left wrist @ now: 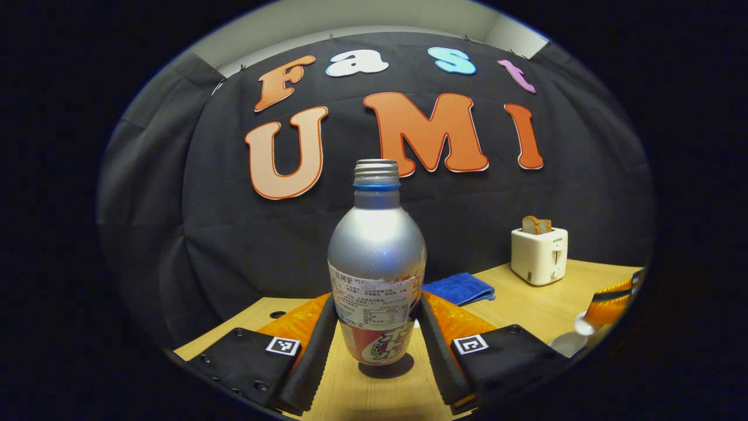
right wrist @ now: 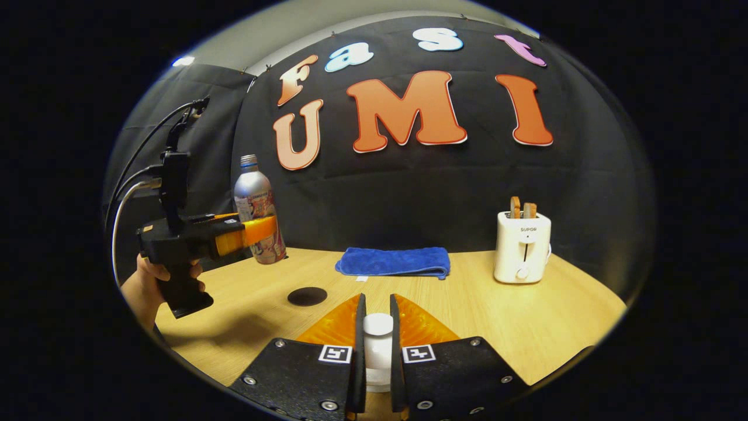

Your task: Open the teacup lid with one hand, grasp the water bottle and pour water into the teacup with the other hand; after pouring, place the water bottle on the coaster and then close the teacup lid.

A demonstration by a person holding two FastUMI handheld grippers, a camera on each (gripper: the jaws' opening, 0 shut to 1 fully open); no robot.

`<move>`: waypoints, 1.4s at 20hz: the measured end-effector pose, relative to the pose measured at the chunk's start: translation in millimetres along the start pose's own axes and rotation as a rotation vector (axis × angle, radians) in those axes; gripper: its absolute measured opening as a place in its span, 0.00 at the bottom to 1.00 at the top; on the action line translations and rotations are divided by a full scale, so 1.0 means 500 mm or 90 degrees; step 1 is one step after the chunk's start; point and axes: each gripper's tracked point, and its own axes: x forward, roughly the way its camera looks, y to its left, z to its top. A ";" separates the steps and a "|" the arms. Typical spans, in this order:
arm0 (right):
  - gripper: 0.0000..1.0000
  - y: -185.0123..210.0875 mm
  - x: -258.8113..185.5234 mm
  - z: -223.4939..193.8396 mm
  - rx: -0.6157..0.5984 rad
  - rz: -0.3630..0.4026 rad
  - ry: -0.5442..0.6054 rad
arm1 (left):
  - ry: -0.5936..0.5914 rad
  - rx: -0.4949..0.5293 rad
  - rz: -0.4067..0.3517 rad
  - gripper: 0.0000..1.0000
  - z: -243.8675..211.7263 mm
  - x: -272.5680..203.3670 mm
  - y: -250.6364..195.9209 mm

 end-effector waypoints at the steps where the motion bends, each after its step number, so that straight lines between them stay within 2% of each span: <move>1: 0.17 -0.001 0.007 -0.013 -0.002 -0.001 0.009 | 0.004 -0.014 -0.005 0.80 -0.003 0.000 0.002; 2: 0.17 0.000 0.009 -0.025 -0.003 -0.001 0.017 | 0.010 -0.026 -0.007 0.77 -0.004 0.004 0.002; 4: 0.17 0.003 0.014 -0.043 -0.004 0.001 0.031 | 0.019 -0.044 -0.008 0.80 -0.010 0.011 0.001; 9: 0.17 0.000 0.024 -0.078 -0.009 -0.001 0.054 | 0.052 -0.113 -0.011 0.80 -0.029 0.023 0.003; 12: 0.17 0.005 0.025 -0.102 -0.013 0.006 0.073 | 0.086 -0.150 -0.018 0.77 -0.074 0.047 -0.002; 14: 0.17 0.008 0.027 -0.100 -0.021 0.006 0.065 | 0.097 -0.153 -0.019 0.80 -0.089 0.060 -0.002; 16: 0.18 0.008 0.031 -0.102 -0.030 0.006 0.059 | 0.100 -0.155 -0.020 0.77 -0.100 0.066 -0.004; 18: 0.20 0.009 0.032 -0.103 -0.034 0.008 0.056 | 0.105 -0.154 -0.021 0.83 -0.108 0.077 -0.004; 20: 0.23 0.011 0.032 -0.100 -0.031 0.014 0.057 | 0.112 -0.154 -0.016 0.80 -0.122 0.090 0.003; 22: 0.28 0.018 0.030 -0.102 -0.023 0.024 0.060 | 0.121 -0.158 -0.013 0.78 -0.138 0.104 0.008; 27: 0.54 0.034 0.022 -0.078 -0.033 0.034 0.031 | 0.153 -0.159 0.006 0.79 -0.187 0.125 0.020; 28: 0.57 0.038 0.019 -0.068 -0.030 0.040 0.019 | 0.161 -0.158 0.006 0.81 -0.198 0.125 0.021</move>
